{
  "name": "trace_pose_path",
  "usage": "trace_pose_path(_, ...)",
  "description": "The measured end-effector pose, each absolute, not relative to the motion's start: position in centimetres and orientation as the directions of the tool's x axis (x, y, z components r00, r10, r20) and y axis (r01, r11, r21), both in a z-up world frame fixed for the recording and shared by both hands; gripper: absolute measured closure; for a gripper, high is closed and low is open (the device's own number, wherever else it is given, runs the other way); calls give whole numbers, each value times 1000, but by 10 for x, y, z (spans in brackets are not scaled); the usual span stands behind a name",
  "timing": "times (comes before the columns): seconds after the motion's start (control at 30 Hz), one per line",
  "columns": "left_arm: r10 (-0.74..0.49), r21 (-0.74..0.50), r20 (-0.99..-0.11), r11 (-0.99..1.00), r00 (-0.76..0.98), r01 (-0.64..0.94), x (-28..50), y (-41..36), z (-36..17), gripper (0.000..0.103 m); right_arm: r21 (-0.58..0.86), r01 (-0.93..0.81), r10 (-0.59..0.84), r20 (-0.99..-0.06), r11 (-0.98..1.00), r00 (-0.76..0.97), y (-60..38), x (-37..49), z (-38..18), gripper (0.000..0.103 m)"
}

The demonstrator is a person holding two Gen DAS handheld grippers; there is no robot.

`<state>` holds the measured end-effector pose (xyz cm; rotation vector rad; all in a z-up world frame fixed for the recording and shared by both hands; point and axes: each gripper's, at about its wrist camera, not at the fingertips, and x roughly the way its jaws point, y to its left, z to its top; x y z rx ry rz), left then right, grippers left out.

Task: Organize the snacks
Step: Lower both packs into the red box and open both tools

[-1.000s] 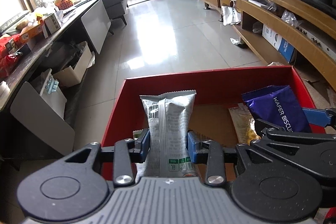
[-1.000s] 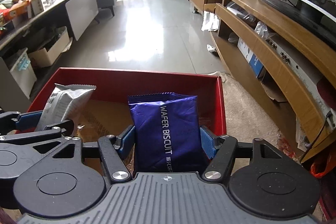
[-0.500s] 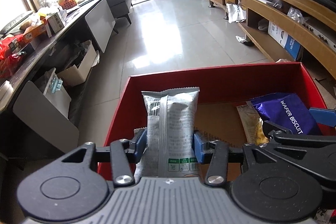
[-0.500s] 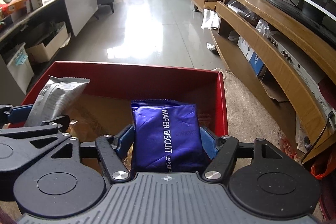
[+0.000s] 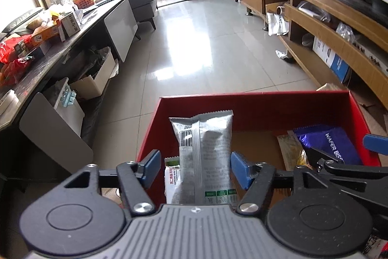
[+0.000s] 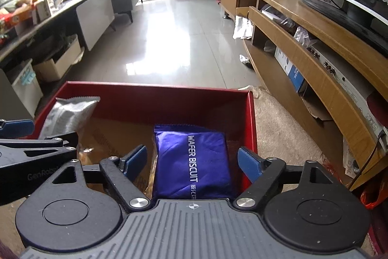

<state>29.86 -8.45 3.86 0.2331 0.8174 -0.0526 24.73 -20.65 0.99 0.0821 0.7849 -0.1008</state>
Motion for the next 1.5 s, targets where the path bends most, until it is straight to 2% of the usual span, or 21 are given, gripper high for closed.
trace_pose_path(0.43,31,171,-717,976,696,133,293,-81,47,38,57,119,-46,-695,991,717,-209,245,17,15)
trace_pose_path(0.67,-45,83,-721,985,692,151,291,-80,59,37,60,144,-65,-680,988,731,-216,240,26,15)
trace_pose_path(0.83,-71,64,-702,985,709,163,285,-84,67,36,52,157,-80,-678,986,730,-221,234,29,15)
trace_pose_path(0.97,-116,14,-693,985,712,174,279,-79,79,32,49,160,-84,-683,986,725,-223,230,31,14)
trace_pose_path(1.13,-81,51,-683,986,726,157,263,-69,87,30,49,163,-86,-681,985,728,-222,221,40,14)
trace_pose_path(1.5,-39,77,-727,987,685,138,230,-45,74,30,30,143,-83,-693,989,716,-202,198,53,14)
